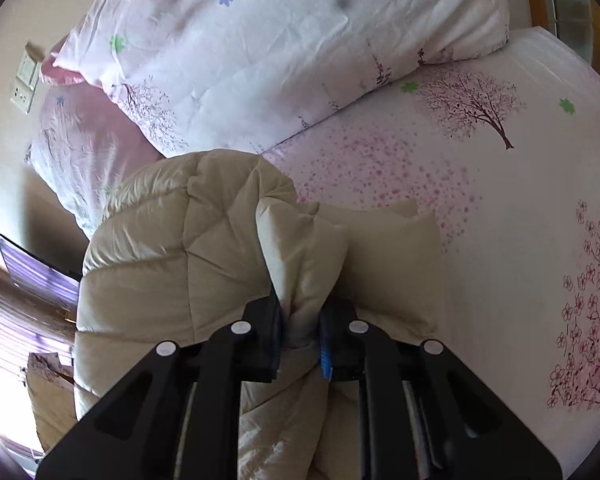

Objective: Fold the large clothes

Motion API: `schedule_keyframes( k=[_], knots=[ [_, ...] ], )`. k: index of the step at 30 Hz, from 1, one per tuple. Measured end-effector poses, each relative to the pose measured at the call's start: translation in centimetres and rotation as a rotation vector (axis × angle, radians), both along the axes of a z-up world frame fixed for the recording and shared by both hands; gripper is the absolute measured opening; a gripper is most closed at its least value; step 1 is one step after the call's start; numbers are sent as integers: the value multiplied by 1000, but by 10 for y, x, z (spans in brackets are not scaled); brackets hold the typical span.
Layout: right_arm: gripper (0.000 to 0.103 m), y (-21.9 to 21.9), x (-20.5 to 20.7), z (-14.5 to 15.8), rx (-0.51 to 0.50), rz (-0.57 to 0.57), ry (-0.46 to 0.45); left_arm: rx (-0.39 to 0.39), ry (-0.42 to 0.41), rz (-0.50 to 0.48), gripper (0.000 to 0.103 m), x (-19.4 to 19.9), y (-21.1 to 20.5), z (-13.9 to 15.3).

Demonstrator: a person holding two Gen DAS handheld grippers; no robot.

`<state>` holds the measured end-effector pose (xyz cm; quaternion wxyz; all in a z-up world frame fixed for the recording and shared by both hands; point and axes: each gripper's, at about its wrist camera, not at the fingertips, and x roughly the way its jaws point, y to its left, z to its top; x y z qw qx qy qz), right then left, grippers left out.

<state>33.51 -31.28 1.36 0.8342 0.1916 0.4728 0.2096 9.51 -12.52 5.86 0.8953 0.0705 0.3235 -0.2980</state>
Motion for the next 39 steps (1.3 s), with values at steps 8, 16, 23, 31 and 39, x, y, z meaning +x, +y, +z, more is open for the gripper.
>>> schedule_keyframes(
  k=[8, 16, 23, 31, 39],
  knots=[
    [20, 1, 1, -3, -17, 22, -1, -100, -110, 216, 66, 20, 106, 67],
    [22, 0, 3, -12, -30, 22, 12, -29, 71, 307, 64, 74, 117, 26],
    [21, -13, 4, -28, 12, 1, 35, -38, 200, 305, 67, 94, 123, -14],
    [37, -30, -22, -26, 22, -74, 18, -51, 221, 305, 78, 99, 123, -35],
    [58, -63, -104, 3, 227, -43, -56, -120, 188, 308, 77, 66, 147, -11]
  ],
)
